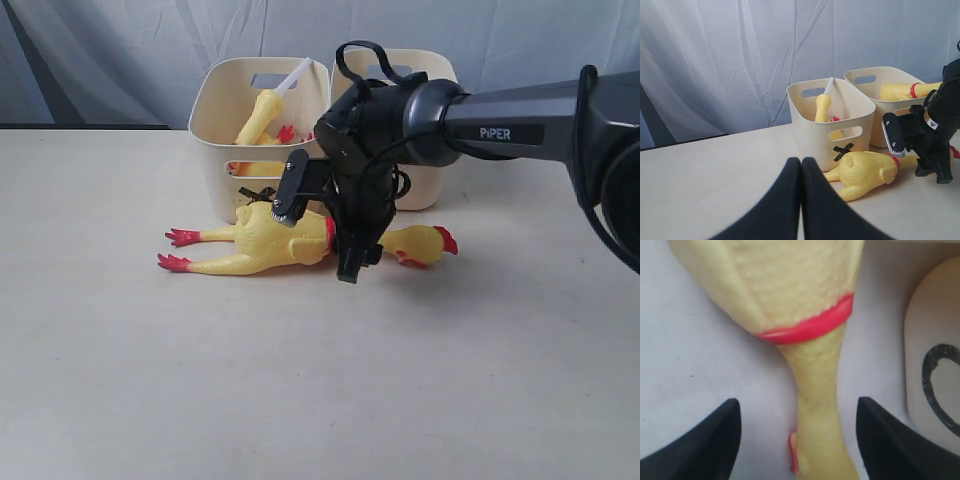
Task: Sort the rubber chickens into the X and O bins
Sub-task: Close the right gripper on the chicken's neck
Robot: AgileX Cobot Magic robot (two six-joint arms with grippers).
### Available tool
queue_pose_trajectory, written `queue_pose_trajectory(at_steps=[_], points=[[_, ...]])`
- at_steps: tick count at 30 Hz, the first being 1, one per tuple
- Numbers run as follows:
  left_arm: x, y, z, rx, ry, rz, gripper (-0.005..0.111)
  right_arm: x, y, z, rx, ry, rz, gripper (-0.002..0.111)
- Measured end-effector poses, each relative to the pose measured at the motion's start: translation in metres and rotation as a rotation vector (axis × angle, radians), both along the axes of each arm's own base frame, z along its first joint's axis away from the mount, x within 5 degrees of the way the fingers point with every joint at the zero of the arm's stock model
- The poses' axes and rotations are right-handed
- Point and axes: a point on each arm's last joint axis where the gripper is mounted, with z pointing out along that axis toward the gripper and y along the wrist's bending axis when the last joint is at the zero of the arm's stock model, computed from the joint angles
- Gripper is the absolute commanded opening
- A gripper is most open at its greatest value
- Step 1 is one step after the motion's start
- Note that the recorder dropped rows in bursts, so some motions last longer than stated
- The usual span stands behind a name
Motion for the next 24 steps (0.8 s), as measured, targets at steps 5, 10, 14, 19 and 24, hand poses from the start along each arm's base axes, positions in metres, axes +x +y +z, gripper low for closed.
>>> queue_pose_trajectory(at_steps=[5, 10, 14, 19, 24], points=[[0.0, 0.0, 0.0, 0.0, 0.0, 0.0, 0.0, 0.001, 0.0, -0.013, -0.024, 0.011, 0.009, 0.045], [0.0, 0.0, 0.0, 0.0, 0.0, 0.0, 0.0, 0.003, -0.001, -0.015, -0.042, 0.0, 0.023, 0.021], [0.0, 0.0, 0.0, 0.0, 0.0, 0.0, 0.0, 0.003, -0.001, -0.015, -0.047, 0.003, 0.022, 0.005], [0.0, 0.0, 0.0, 0.0, 0.0, 0.0, 0.0, 0.002, -0.002, -0.015, -0.057, 0.011, 0.018, -0.001], [0.0, 0.0, 0.0, 0.0, 0.0, 0.0, 0.0, 0.001, -0.003, -0.016, -0.07, 0.023, 0.012, -0.001]])
